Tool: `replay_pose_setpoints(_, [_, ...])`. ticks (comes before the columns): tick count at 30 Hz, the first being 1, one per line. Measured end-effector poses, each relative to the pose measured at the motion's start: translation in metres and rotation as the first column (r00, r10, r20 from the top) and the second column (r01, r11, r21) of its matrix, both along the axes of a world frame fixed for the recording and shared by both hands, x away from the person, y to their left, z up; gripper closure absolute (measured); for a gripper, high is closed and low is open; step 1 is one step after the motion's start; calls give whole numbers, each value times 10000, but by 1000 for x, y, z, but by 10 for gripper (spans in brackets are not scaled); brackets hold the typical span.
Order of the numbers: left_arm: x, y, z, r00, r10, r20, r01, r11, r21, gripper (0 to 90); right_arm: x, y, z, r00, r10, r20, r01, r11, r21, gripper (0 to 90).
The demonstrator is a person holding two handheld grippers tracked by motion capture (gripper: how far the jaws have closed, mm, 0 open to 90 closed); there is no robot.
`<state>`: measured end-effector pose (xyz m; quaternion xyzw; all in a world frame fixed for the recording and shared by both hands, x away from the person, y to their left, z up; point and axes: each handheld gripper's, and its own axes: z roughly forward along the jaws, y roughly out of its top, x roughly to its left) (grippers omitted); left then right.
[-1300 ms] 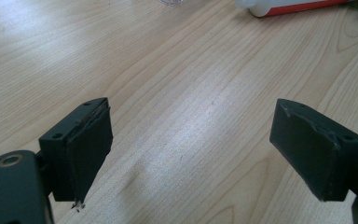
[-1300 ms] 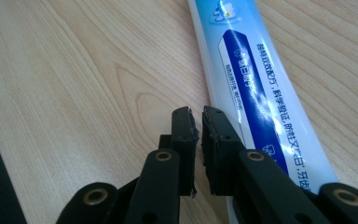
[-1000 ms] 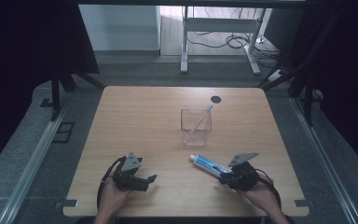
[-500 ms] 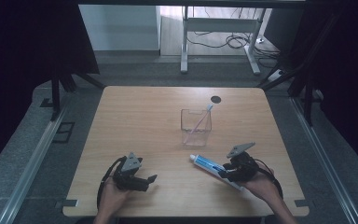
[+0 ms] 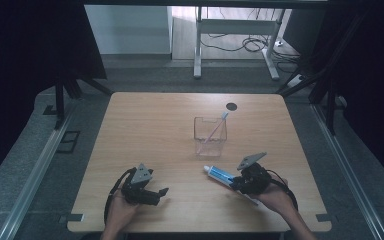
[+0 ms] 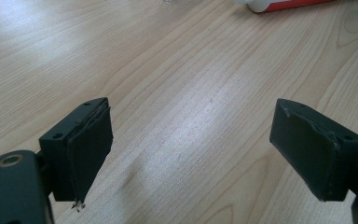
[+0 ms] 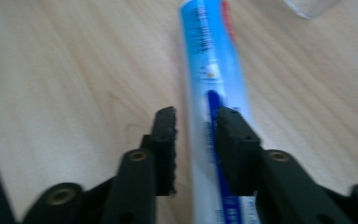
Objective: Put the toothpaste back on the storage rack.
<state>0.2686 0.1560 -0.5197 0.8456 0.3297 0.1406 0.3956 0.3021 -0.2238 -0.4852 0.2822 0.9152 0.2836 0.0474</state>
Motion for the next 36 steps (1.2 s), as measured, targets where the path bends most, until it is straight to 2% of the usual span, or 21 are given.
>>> replay_pose_setpoints(3, [0, 0, 0, 10000, 6, -7, -6, 10000, 10, 133, -5, 0, -4, 9999, 152, -55, -151, 9998, 121, 829])
replay_pose_setpoints(7, [0, 0, 0, 10000, 21, -7, -21, 10000, 20, 133, -5, -3, -9, 9999, -99, -54, 100, 9997, 214, 868])
replay_pose_setpoints(10, [0, 0, 0, 10000, 31, -15, -31, 10000, 40, 133, 0, -3, -6, 9990, -445, 108, 439, 9977, 518, 886])
replay_pose_setpoints(12, [0, 0, 0, 10000, 15, -31, -15, 10000, 59, 134, 6, 0, -2, 9974, -662, 296, 640, 9954, 716, 894])
replay_pose_setpoints(16, [0, -1, -1, 10000, -48, -22, 48, 9999, 136, 133, 25, 15, 2, 9921, -1116, 567, 1078, 9921, 647, 894])
replay_pose_setpoints(20, [0, 0, 0, 10000, -33, -14, 34, 9999, 135, 133, 46, 30, -8, 9884, -1469, 396, 1452, 9884, 442, 895])
replay_pose_setpoints(23, [0, 0, 0, 10000, -46, -23, 46, 9999, 137, 134, 57, 37, -15, 9852, -1703, 198, 1691, 9843, 512, 896])
replay_pose_setpoints(25, [0, 0, -1, 10000, -62, -21, 63, 9999, 158, 134, 57, 40, -16, 9864, -1640, 82, 1633, 9850, 559, 896])
replay_pose_setpoints(28, [0, 0, 0, 10000, -67, -16, 68, 9999, 157, 134, 52, 47, -16, 9928, -1186, -157, 1193, 9907, 654, 895])
replay_pose_setpoints(32, [0, -1, 0, 10000, -53, -23, 53, 9999, 160, 134, 38, 57, -17, 9977, -592, -333, 615, 9956, 707, 891])
replay_pose_setpoints(36, [0, -1, -1, 10000, -50, -42, 50, 9999, 157, 134, 22, 59, -18, 9989, -137, -454, 167, 9976, 666, 882])
